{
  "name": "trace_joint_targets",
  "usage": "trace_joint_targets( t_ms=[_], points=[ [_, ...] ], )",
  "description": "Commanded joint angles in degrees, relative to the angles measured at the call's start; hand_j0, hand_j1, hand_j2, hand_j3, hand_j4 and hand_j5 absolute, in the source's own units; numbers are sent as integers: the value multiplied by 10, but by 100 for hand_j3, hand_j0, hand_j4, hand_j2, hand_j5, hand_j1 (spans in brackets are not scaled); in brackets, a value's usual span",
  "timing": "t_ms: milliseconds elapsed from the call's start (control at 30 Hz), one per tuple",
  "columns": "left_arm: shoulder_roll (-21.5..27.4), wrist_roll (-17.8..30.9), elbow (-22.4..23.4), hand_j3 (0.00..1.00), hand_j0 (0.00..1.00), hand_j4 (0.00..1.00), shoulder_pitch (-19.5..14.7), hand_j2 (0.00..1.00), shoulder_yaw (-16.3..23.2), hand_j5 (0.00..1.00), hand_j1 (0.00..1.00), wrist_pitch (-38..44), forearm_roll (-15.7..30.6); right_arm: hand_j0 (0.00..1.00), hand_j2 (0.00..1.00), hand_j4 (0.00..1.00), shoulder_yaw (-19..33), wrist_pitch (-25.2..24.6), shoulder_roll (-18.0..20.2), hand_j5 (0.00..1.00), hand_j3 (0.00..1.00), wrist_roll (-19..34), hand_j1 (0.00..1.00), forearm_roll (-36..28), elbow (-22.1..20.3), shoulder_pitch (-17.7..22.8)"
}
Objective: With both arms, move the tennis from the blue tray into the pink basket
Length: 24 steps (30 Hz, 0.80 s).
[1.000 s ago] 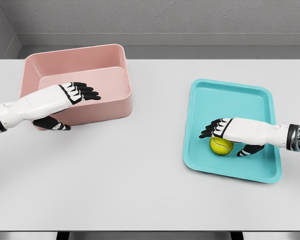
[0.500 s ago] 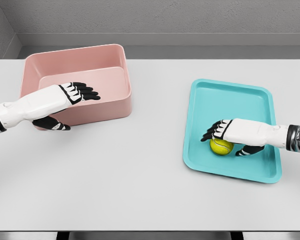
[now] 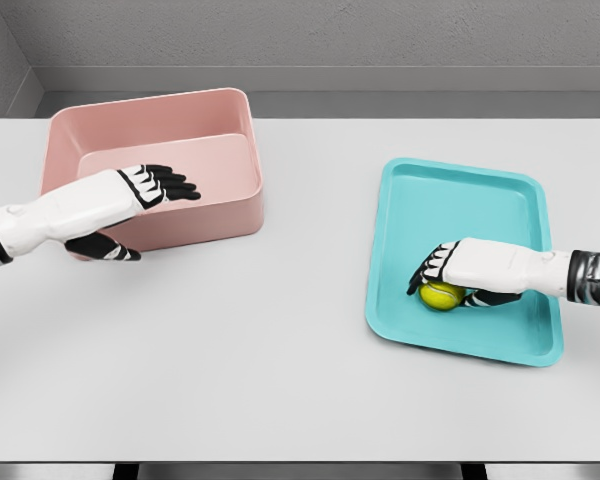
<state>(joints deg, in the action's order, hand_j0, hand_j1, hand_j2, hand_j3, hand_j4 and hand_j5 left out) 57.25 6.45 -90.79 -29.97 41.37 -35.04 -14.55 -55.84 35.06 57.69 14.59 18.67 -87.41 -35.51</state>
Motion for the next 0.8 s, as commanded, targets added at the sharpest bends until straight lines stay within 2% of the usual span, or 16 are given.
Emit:
trace_joint_targets(
  t_ms=[0,100,400,600,767],
  points=[
    [1,0,-1,100,100,100,1,100,-1,100,100,0,4,70,70,70,0,-1,0,70,70,0,70,-3,0,0],
    [1,0,-1,100,100,100,0,100,-1,100,100,0,4,70,70,70,0,-1,-3,70,70,0,70,-3,0,0],
    [2,0,1,100,100,100,0,100,-1,100,100,0,5,60,60,60,2,-1,-3,60,60,-4,60,-4,0,-1],
    [3,-3,2,100,100,100,0,100,-1,100,100,0,5,60,60,60,7,-1,1,60,60,-4,60,-7,-6,-6],
    [3,-3,3,100,100,100,0,100,-1,100,100,0,5,60,60,60,11,-1,0,60,60,-9,60,-10,-11,-27]
  ],
)
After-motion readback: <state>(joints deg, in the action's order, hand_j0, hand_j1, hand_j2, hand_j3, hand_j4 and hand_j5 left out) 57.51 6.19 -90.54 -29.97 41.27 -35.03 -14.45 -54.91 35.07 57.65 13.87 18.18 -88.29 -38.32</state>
